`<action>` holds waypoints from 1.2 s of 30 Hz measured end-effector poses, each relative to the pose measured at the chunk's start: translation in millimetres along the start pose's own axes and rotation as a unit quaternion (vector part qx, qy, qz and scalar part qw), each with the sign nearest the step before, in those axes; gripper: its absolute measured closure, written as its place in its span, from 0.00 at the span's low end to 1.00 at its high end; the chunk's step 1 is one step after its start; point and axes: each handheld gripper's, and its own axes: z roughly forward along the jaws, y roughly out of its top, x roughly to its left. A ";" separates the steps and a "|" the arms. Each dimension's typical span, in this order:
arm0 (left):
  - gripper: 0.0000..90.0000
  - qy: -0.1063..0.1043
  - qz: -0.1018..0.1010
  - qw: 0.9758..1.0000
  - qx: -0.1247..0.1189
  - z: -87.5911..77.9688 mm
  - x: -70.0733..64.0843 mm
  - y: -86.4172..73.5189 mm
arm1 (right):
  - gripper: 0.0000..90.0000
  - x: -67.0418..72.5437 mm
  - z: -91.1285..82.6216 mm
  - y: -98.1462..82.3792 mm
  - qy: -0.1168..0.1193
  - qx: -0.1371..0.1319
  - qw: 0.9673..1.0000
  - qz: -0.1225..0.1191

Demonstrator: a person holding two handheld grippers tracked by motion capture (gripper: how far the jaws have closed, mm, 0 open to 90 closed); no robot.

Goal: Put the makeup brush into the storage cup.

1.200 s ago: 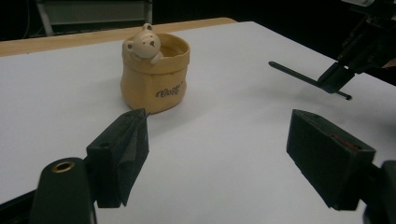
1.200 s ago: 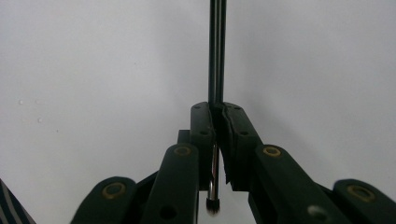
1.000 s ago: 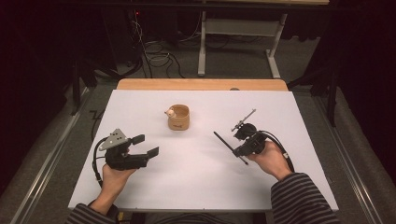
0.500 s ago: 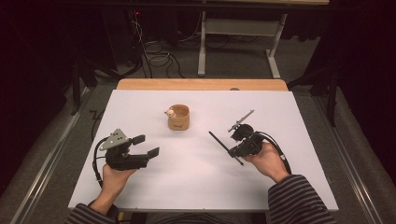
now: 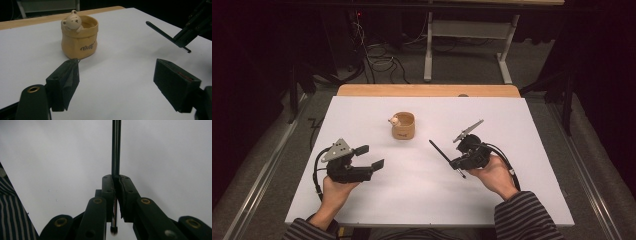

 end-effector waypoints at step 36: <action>0.23 -0.016 0.084 0.996 0.037 19.0 -32.2 15.0 | 0.95 26.6 -5.7 -9.5 0.037 -0.066 0.997 -0.023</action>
